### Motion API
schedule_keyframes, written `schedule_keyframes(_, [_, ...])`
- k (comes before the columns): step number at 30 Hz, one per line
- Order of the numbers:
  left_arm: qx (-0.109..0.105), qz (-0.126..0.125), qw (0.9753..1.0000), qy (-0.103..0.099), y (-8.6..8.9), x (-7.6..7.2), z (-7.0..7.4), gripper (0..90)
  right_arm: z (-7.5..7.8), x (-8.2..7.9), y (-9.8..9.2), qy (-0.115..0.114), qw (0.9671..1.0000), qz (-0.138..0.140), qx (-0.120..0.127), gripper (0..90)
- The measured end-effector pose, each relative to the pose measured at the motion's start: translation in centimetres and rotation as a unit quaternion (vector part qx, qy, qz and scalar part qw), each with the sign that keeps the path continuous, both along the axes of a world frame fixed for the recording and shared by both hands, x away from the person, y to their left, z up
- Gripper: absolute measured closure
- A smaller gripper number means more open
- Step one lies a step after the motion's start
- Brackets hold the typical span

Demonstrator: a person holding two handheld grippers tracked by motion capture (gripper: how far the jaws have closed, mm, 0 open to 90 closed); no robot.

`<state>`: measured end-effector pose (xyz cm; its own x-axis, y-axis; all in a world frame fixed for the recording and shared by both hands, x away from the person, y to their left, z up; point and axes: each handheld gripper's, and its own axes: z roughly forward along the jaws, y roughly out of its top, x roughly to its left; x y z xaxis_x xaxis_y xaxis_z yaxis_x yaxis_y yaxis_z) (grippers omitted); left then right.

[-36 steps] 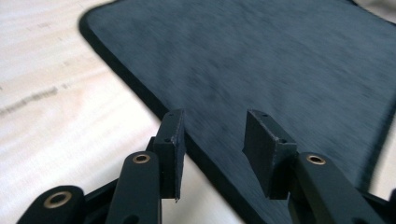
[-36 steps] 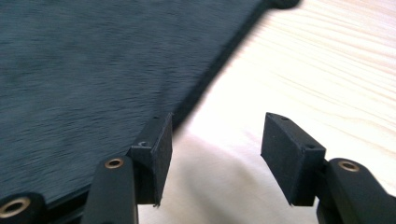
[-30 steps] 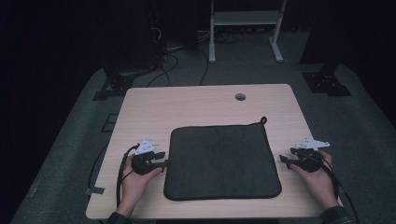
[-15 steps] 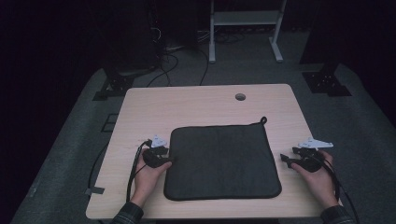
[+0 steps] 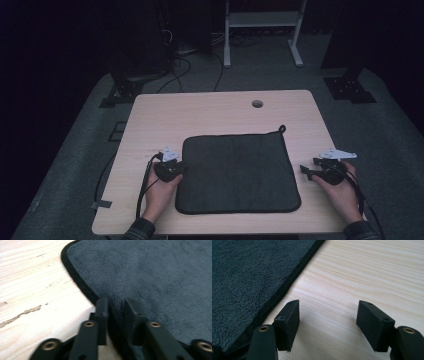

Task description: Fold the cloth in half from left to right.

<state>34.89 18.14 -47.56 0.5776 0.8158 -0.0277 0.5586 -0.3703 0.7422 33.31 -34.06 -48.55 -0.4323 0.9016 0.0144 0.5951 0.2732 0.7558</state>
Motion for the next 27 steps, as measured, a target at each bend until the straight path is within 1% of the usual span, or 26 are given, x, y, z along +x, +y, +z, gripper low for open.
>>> schedule_keyframes(4, [-0.009, -0.003, 0.9999, 0.011, 0.0, 0.1, 0.1, 84.1, 0.0, 0.0, 0.0, 0.000, 1.0000, 0.001, 0.000, 33.5])
schedule_keyframes(6, [-0.006, -0.006, 0.9999, 0.010, -0.1, 0.1, 0.1, 85.3, 0.0, 0.0, 0.0, 0.000, 1.0000, 0.002, 0.000, 33.5])
schedule_keyframes(8, [-0.007, -0.009, 0.9998, 0.016, 0.1, 0.2, 0.2, 85.6, 0.0, 0.0, 0.0, 0.000, 1.0000, 0.002, 0.000, 33.3])
schedule_keyframes(9, [-0.011, -0.009, 0.9997, 0.019, 0.1, 0.3, 0.2, 85.6, 0.0, 0.0, 0.0, 0.001, 1.0000, 0.003, 0.000, 32.8])
schedule_keyframes(11, [-0.025, -0.005, 0.9993, 0.029, 0.5, 0.4, 0.2, 85.6, 0.0, 0.0, 0.0, 0.000, 1.0000, 0.005, -0.001, 32.6])
schedule_keyframes(13, [-0.030, -0.002, 0.9990, 0.032, 0.8, 0.4, 0.4, 85.6, 0.0, 0.0, 0.0, 0.000, 1.0000, 0.006, -0.001, 32.5])
schedule_keyframes(16, [-0.028, 0.001, 0.9992, 0.030, 1.4, 0.5, 0.7, 85.6, 0.0, 0.0, 0.0, 0.000, 1.0000, 0.006, -0.001, 32.5])
schedule_keyframes(18, [-0.032, 0.011, 0.9989, 0.031, 2.1, 0.6, 1.0, 85.6, 0.0, -0.1, 0.0, 0.000, 1.0000, 0.006, -0.001, 32.4])
schedule_keyframes(24, [-0.042, 0.029, 0.9984, 0.026, 3.9, 0.7, 1.5, 85.6, 0.0, -0.1, 0.0, 0.000, 1.0000, 0.007, -0.001, 32.3])
schedule_keyframes(25, [-0.040, 0.030, 0.9984, 0.026, 4.4, 0.7, 1.6, 85.6, 0.0, -0.1, 0.0, 0.000, 1.0000, 0.007, -0.001, 32.3])
schedule_keyframes(27, [-0.045, 0.037, 0.9980, 0.026, 5.0, 0.8, 1.8, 85.6, 0.0, -0.1, 0.0, 0.000, 1.0000, 0.007, -0.001, 32.3])
